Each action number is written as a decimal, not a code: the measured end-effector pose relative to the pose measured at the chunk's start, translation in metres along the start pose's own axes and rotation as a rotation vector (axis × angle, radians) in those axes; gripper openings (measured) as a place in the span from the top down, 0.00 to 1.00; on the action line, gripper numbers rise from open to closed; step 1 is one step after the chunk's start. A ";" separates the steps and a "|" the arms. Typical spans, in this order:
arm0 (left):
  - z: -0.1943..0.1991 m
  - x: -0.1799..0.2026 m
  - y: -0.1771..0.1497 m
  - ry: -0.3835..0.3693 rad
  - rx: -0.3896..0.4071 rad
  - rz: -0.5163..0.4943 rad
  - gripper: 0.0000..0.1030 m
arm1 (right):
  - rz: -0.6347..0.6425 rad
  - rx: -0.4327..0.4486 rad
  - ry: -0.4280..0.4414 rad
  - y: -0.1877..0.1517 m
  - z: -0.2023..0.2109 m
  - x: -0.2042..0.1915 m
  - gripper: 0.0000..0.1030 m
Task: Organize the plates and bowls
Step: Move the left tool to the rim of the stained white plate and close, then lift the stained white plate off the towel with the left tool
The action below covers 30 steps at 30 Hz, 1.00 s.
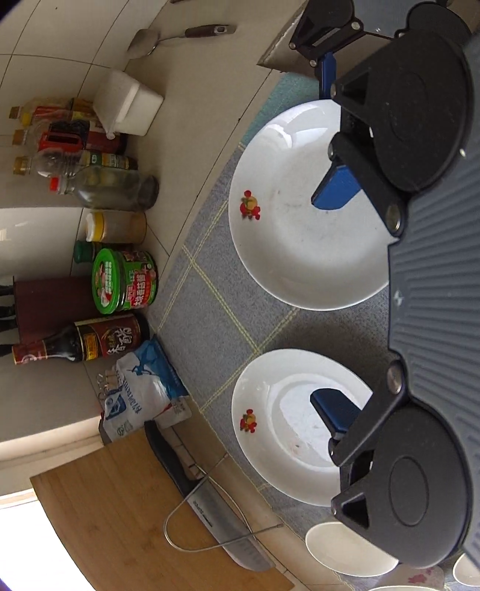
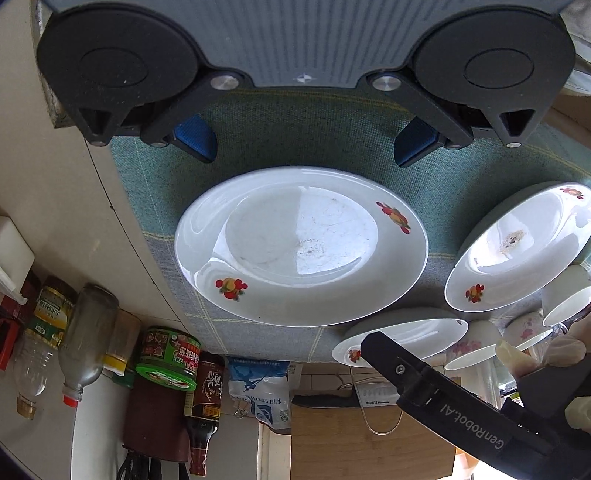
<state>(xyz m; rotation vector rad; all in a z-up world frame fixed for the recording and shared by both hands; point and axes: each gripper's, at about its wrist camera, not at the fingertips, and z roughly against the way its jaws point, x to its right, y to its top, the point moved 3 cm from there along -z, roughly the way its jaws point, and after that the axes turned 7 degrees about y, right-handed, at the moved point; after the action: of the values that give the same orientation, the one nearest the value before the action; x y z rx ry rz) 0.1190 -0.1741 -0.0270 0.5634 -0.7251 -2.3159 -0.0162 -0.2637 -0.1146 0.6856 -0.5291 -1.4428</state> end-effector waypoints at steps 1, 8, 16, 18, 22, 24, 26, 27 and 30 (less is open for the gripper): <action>-0.006 0.001 0.003 -0.021 -0.003 -0.014 0.01 | 0.008 0.008 -0.005 -0.001 -0.001 0.000 0.00; -0.042 0.006 0.023 -0.101 -0.046 -0.100 0.05 | 0.032 0.065 0.000 -0.002 -0.003 0.004 0.00; -0.079 0.011 0.035 -0.193 -0.133 -0.198 0.24 | 0.051 0.127 0.016 -0.003 -0.004 0.007 0.00; -0.088 0.013 0.036 -0.219 -0.165 -0.209 0.30 | 0.054 0.128 0.017 -0.002 -0.005 0.007 0.00; -0.100 0.017 0.035 -0.257 -0.215 -0.227 0.38 | 0.054 0.122 0.019 -0.001 -0.006 0.006 0.00; -0.103 0.016 0.035 -0.272 -0.222 -0.223 0.39 | 0.049 0.110 0.018 0.002 -0.007 0.007 0.00; -0.105 0.016 0.036 -0.285 -0.230 -0.222 0.40 | 0.048 0.102 0.018 0.004 -0.008 0.007 0.00; -0.105 0.016 0.037 -0.290 -0.233 -0.223 0.40 | 0.048 0.100 0.019 0.005 -0.008 0.007 0.00; -0.107 0.018 0.039 -0.299 -0.237 -0.235 0.40 | 0.044 0.093 0.023 0.009 -0.008 0.007 0.00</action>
<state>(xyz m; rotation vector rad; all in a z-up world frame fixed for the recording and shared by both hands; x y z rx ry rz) 0.1831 -0.2485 -0.0867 0.2046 -0.5269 -2.6940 -0.0035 -0.2699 -0.1145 0.7592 -0.5928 -1.3741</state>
